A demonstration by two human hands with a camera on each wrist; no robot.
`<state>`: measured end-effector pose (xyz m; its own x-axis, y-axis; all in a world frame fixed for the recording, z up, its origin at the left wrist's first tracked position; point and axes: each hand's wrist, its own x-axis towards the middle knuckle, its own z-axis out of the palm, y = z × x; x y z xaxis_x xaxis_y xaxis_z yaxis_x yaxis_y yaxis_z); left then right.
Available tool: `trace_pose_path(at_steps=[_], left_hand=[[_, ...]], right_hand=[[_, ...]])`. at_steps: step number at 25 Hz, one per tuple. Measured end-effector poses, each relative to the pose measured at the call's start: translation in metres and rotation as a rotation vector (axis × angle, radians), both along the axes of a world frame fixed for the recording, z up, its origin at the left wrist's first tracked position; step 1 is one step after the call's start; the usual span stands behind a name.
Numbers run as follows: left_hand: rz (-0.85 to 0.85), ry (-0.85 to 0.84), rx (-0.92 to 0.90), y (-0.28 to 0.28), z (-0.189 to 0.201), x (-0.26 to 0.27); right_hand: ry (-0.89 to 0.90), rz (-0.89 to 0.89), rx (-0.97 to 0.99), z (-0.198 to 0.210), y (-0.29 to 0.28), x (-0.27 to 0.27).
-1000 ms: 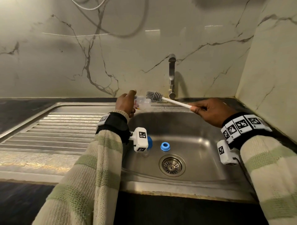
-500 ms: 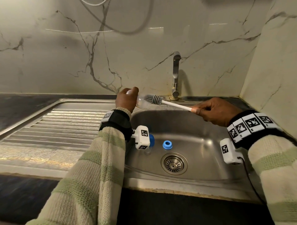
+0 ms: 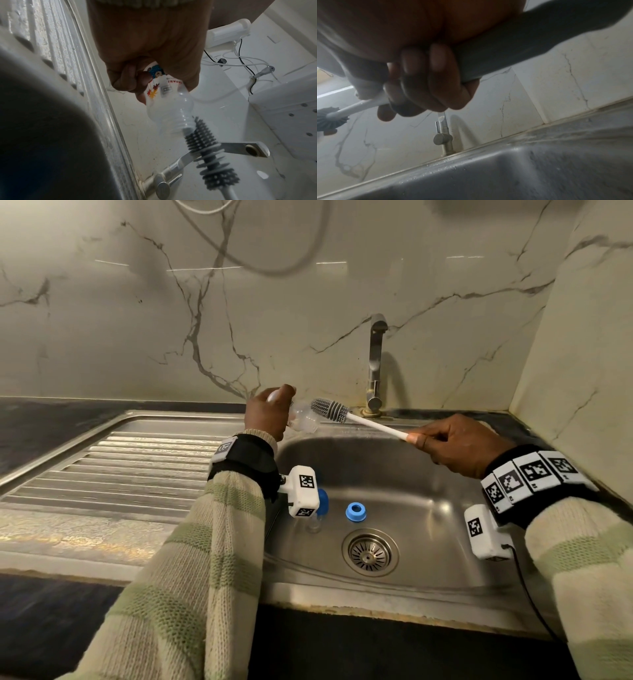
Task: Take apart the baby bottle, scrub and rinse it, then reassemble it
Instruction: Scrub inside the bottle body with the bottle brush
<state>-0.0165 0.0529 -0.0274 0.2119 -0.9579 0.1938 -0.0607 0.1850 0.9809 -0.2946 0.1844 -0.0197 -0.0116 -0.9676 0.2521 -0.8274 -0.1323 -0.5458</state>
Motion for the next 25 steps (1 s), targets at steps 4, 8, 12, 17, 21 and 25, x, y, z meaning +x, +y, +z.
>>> trace_pose_path(at_steps=[4, 8, 12, 17, 21, 25], left_hand=[[-0.026, 0.007, 0.003, -0.001, -0.001, 0.0], [-0.034, 0.028, 0.012, 0.001, 0.0, -0.001], [-0.029, 0.06, 0.003, 0.002, 0.005, 0.001], [-0.098, 0.082, 0.077, 0.006, 0.001, -0.001], [-0.134, 0.086, 0.119, 0.008, -0.001, -0.001], [-0.082, 0.02, 0.078, 0.007, 0.001, -0.002]], right_hand=[[0.006, 0.009, 0.007, -0.001, 0.001, 0.003], [0.01, -0.039, 0.02, -0.006, -0.001, -0.001], [-0.089, -0.045, 0.027, -0.01, -0.005, -0.003], [-0.067, -0.029, 0.025, -0.009, -0.004, 0.0], [-0.048, -0.027, 0.016, -0.009, -0.005, -0.003], [-0.034, 0.002, 0.019, -0.008, -0.005, 0.0]])
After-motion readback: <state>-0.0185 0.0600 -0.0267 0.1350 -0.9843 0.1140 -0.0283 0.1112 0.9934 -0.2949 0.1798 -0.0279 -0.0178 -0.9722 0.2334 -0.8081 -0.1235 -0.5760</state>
